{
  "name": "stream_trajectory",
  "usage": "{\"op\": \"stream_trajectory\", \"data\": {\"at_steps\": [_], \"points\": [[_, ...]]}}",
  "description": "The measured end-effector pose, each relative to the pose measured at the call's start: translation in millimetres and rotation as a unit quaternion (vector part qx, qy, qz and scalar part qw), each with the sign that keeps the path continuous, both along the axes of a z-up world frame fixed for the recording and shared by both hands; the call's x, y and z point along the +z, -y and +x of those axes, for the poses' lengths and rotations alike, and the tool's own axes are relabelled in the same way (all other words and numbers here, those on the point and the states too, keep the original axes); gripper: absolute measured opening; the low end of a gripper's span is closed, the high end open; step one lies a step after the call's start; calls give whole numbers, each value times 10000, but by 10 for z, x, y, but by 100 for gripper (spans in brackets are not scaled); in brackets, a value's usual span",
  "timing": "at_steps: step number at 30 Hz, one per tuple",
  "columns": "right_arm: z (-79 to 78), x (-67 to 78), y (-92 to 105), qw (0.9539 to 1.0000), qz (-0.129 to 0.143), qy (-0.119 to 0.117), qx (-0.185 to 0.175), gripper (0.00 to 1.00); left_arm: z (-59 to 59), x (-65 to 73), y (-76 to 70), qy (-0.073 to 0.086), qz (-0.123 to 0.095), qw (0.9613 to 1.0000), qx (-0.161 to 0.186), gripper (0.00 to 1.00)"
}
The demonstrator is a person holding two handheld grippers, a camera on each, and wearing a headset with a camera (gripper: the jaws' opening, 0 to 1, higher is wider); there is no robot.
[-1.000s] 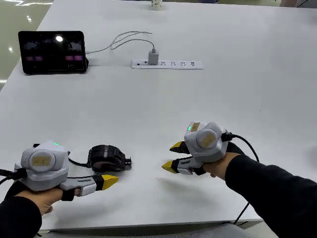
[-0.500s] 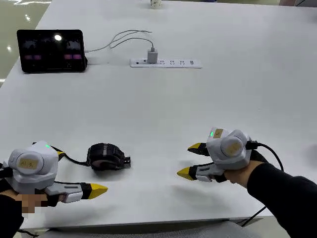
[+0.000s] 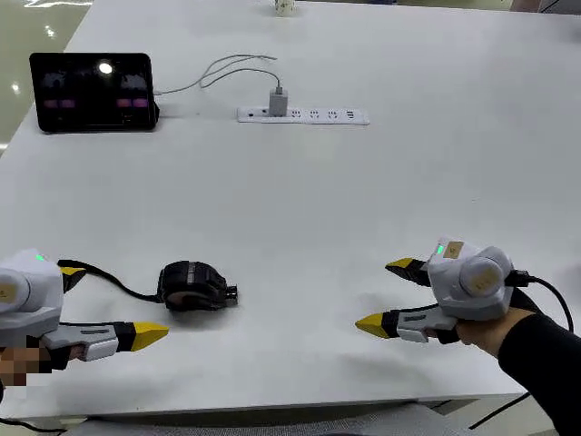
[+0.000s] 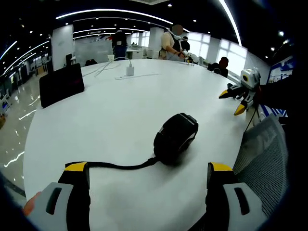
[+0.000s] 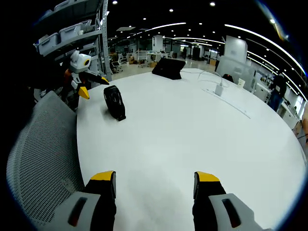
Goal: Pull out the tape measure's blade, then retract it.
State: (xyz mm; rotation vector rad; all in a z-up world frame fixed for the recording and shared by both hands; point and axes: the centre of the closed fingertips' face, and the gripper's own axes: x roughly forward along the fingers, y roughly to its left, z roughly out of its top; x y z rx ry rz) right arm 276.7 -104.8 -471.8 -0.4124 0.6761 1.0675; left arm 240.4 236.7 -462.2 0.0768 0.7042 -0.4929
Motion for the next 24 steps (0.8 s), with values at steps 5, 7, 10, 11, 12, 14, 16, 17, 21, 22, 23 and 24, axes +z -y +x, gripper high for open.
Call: {"op": "stream_trajectory", "data": {"at_steps": [5,7,10,11,12,14,16,17,21,22,23,24], "points": [[-27,-38,215,9998,-2,-48,-202,70,-17,20,-95,9,70,10000,6,99],[-56,-73,307,9995,-23,-119,-306,71,-25,25,-137,12,40,10000,33,99],[-101,-106,417,9991,-74,-160,-379,76,-61,4,-190,1,124,9999,5,99],[-107,-108,438,9991,-75,-169,-388,77,-76,-3,-199,-15,129,9999,-6,99],[-111,-106,459,9990,-76,-173,-398,78,-89,-9,-210,-20,141,9999,-15,99],[-116,-84,497,9989,-72,-185,-427,80,-119,-28,-240,-57,172,9998,-25,99],[-105,-62,534,9988,-30,-177,-453,83,-145,-21,-249,-57,106,9999,-41,99],[-105,-54,550,9987,-26,-186,-466,84,-149,-25,-252,-74,118,9999,-46,99],[-128,-23,616,9982,22,-284,-530,95,-171,-16,-266,-94,171,9998,-82,99],[-136,-12,627,9982,54,-298,-523,98,-172,-10,-267,-93,165,9998,-80,99],[-153,-3,654,9981,41,-330,-519,99,-171,0,-266,-80,177,9998,-84,99],[-156,9,674,9983,31,-306,-498,99,-176,-1,-266,-94,191,9997,-96,99]]}}
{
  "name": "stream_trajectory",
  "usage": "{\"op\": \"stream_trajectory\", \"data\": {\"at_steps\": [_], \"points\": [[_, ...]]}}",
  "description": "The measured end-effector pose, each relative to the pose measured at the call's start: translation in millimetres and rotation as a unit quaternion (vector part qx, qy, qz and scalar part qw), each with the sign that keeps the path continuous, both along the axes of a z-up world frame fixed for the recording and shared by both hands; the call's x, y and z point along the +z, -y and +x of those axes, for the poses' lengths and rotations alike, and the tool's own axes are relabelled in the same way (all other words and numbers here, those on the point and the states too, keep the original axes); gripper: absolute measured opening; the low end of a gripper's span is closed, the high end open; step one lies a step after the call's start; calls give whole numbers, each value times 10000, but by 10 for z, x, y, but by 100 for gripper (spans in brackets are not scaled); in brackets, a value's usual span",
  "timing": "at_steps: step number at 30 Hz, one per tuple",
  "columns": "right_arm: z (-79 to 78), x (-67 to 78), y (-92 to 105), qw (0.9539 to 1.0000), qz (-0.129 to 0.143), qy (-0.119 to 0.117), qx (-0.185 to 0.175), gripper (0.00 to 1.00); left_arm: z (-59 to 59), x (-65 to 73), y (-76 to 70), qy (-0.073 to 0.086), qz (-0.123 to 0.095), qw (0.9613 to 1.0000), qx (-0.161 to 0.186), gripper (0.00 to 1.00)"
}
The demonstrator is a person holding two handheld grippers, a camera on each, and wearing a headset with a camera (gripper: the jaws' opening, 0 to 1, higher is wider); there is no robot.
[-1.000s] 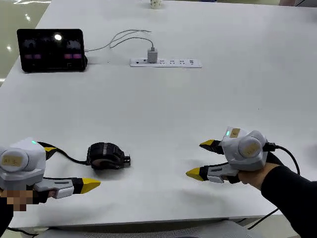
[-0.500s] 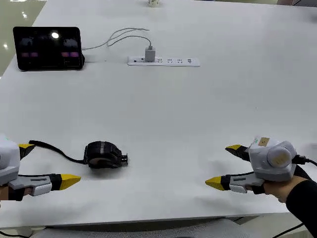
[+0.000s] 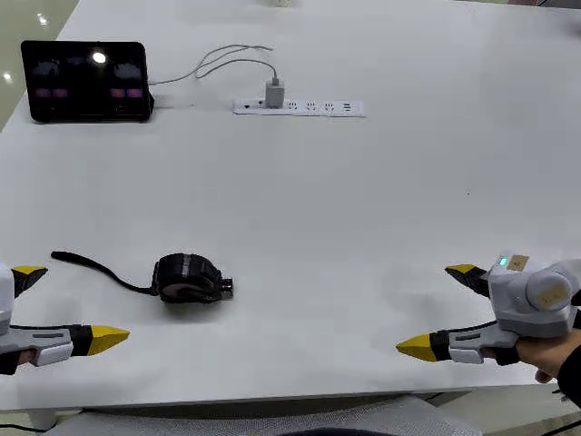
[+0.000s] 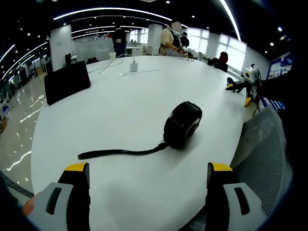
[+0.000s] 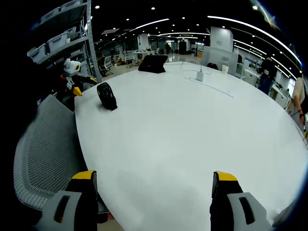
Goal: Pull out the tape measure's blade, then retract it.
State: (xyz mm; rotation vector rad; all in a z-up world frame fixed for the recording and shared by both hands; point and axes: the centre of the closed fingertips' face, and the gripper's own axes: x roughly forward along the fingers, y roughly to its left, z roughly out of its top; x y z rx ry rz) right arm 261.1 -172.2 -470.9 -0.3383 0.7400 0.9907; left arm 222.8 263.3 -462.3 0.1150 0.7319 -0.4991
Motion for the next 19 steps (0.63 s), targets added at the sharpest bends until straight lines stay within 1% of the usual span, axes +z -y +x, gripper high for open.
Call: {"op": "stream_trajectory", "data": {"at_steps": [3,7,8,9,14,19], "points": [[-14,45,43,10000,5,7,-10,99,-10,6,11,6,31,10000,-34,99],[-9,67,71,10000,0,23,-36,99,-38,-9,40,-74,34,9999,-106,99],[-8,62,79,10000,-26,29,-35,99,-36,-7,49,-67,51,9999,-131,99],[-10,59,81,10000,-28,28,-29,99,-24,-2,45,-28,115,9998,-160,99],[-27,49,69,10000,-32,16,-24,99,25,46,28,42,91,9999,-120,99],[-40,32,63,10000,-69,17,59,99,32,57,19,59,117,9998,-143,99]]}}
